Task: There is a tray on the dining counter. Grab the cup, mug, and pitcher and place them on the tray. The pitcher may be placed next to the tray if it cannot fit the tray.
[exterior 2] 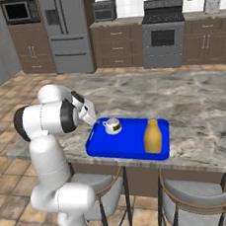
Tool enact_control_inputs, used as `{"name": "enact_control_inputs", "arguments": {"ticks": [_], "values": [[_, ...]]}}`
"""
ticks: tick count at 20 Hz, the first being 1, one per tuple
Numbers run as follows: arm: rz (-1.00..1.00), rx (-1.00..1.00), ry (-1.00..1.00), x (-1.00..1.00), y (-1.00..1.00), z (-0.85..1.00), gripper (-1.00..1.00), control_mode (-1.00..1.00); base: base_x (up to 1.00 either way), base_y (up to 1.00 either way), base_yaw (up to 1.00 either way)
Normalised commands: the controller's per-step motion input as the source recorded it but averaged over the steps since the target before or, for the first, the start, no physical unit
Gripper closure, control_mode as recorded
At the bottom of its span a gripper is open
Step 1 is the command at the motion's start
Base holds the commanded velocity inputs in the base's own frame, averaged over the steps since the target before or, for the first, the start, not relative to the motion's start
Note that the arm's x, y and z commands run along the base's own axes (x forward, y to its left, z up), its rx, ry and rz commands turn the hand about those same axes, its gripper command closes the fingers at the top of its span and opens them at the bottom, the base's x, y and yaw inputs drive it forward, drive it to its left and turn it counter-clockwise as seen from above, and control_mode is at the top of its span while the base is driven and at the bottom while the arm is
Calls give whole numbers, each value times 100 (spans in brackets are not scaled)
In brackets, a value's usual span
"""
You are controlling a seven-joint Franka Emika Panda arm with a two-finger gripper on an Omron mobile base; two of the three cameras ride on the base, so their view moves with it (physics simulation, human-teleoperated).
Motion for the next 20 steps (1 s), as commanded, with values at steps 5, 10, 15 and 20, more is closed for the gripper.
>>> {"name": "enact_control_inputs", "arguments": {"ticks": [5,10,15,20], "values": [[40,0,-5,-54,-21,25,-100,-100,0,0,0],[36,11,0,-49,-11,29,-100,-100,0,0,0],[29,15,6,-40,-4,46,-100,-100,0,0,0],[30,12,9,-38,-2,49,-100,-100,0,0,0]]}}
